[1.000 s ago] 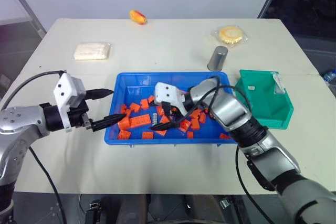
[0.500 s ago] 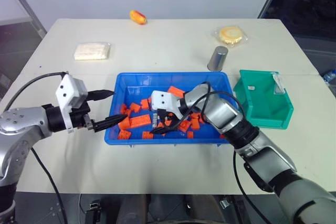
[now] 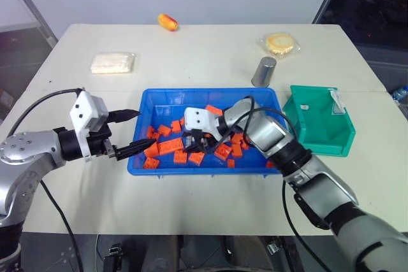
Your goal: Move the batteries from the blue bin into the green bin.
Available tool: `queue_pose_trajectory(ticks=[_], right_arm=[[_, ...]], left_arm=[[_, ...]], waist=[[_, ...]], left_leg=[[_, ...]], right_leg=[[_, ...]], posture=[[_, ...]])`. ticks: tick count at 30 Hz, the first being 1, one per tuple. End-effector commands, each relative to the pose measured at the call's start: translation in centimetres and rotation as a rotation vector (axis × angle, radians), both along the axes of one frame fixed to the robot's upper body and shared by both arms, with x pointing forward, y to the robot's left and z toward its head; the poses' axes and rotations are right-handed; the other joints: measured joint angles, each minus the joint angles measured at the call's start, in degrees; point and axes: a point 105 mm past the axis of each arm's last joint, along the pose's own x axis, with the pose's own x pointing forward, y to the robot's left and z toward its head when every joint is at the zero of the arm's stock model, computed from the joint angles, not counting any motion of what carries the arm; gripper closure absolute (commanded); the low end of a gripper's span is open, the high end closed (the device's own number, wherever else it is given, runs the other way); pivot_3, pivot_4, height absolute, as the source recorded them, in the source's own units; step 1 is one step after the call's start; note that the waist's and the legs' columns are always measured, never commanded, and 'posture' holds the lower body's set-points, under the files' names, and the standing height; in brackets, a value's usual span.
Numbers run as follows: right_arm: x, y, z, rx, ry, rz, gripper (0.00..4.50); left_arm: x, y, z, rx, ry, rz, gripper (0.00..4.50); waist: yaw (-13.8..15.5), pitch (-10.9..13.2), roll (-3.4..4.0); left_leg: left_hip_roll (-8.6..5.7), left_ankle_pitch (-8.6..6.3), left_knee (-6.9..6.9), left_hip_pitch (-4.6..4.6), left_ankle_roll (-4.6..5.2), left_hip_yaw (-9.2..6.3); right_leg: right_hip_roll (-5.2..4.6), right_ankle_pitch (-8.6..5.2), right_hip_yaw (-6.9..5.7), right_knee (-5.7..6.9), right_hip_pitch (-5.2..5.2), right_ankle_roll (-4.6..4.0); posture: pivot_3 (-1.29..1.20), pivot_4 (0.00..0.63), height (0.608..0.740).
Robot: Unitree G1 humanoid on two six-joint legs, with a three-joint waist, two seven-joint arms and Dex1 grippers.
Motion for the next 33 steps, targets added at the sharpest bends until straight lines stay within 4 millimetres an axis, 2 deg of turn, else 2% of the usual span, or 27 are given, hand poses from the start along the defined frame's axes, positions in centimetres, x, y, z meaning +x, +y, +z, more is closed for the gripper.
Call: queue_pose_trajectory(ticks=[1, 6, 10, 20, 23, 25, 33], right_arm=[[-0.7, 1.1, 1.8, 0.088, 0.056, -0.001, 1.94], [-1.0, 1.6, 3.2, 0.148, 0.089, -0.014, 1.94], [-0.2, 0.8, 3.7, 0.136, 0.049, -0.037, 1.94], [0.9, -1.0, 1.9, 0.029, -0.023, -0.044, 1.94], [1.0, -0.9, 1.7, 0.025, -0.024, -0.04, 1.13], [1.0, -0.8, 1.7, 0.026, -0.025, -0.039, 0.05], [0.9, -0.6, 0.9, -0.002, -0.023, -0.02, 0.05]], left_arm=[[-0.2, -0.3, 0.8, 0.007, -0.051, -0.015, 0.0], [-0.2, -0.3, 0.8, 0.01, -0.052, -0.018, 0.0], [-0.2, -0.2, 0.9, 0.013, -0.054, -0.019, 0.0], [-0.1, -0.3, 0.9, 0.011, -0.057, -0.024, 0.0], [-0.1, -0.3, 0.9, 0.011, -0.056, -0.024, 0.0], [-0.2, -0.3, 0.9, 0.012, -0.054, -0.02, 0.0], [-0.1, -0.2, 0.9, 0.013, -0.055, -0.015, 0.0]], waist=[[0.0, 0.0, 0.0], [0.0, 0.0, 0.0], [0.1, 0.0, 0.0], [-0.1, 0.0, 0.0], [0.0, 0.0, 0.0], [0.0, 0.0, 0.0], [0.0, 0.0, 0.0]], left_leg=[[0.0, 0.0, -0.01, 0.0, 0.0, 0.01], [0.01, 0.0, -0.06, -0.01, 0.0, 0.0], [0.0, 0.0, -0.06, -0.01, 0.0, 0.0], [0.01, 0.0, -0.07, -0.02, 0.0, 0.02], [0.02, 0.0, -0.09, -0.02, 0.0, 0.02], [0.02, 0.0, -0.09, -0.02, 0.0, 0.02], [0.02, 0.0, -0.09, -0.02, 0.0, 0.02]], right_leg=[[0.0, 0.0, 0.0, 0.0, -0.02, 0.0], [0.0, -0.01, 0.0, 0.01, -0.05, -0.03], [-0.01, -0.02, 0.0, 0.0, -0.04, -0.03], [0.01, -0.03, 0.0, -0.01, -0.07, -0.05], [0.02, -0.03, 0.0, 0.0, -0.08, -0.06], [0.01, -0.03, 0.0, 0.0, -0.08, -0.06], [0.01, -0.03, 0.0, -0.01, -0.08, -0.06]], posture=[[0.0, 0.15, 0.74], [0.0, 0.15, 0.74], [0.0, 0.15, 0.74], [0.0, 0.15, 0.74], [0.0, 0.15, 0.74], [0.0, 0.15, 0.74], [0.0, 0.15, 0.74]])
